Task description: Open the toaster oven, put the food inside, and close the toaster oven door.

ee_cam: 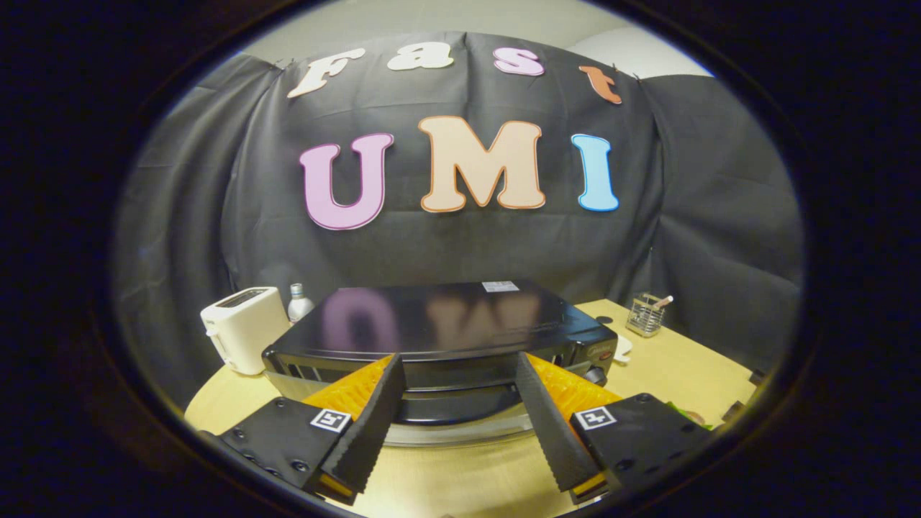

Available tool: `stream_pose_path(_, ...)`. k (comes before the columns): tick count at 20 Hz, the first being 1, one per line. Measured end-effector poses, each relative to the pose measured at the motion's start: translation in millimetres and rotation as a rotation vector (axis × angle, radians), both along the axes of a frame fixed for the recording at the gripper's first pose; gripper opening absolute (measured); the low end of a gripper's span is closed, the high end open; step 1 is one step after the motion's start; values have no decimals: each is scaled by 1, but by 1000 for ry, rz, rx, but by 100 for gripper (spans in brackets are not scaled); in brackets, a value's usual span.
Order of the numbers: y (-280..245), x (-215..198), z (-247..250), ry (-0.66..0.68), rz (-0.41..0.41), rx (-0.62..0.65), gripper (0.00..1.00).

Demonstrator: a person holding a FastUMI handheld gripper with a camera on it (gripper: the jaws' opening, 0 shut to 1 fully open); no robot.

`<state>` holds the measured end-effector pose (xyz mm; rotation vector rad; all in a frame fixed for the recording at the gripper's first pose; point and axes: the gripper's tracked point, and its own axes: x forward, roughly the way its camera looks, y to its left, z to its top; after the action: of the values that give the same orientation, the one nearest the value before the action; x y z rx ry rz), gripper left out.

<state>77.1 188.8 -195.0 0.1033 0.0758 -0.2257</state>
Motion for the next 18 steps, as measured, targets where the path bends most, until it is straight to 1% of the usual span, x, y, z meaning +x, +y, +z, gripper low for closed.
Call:
stream_pose_path(5,-1,-3,0,14,-8,19,96)
stream_pose_path(9,-1,-3,0,18,-9,64,96)
stream_pose_path(12,2,0,10,-13,22,61,96)
stream_pose_path(18,18,24,25,-60,84,76,95)
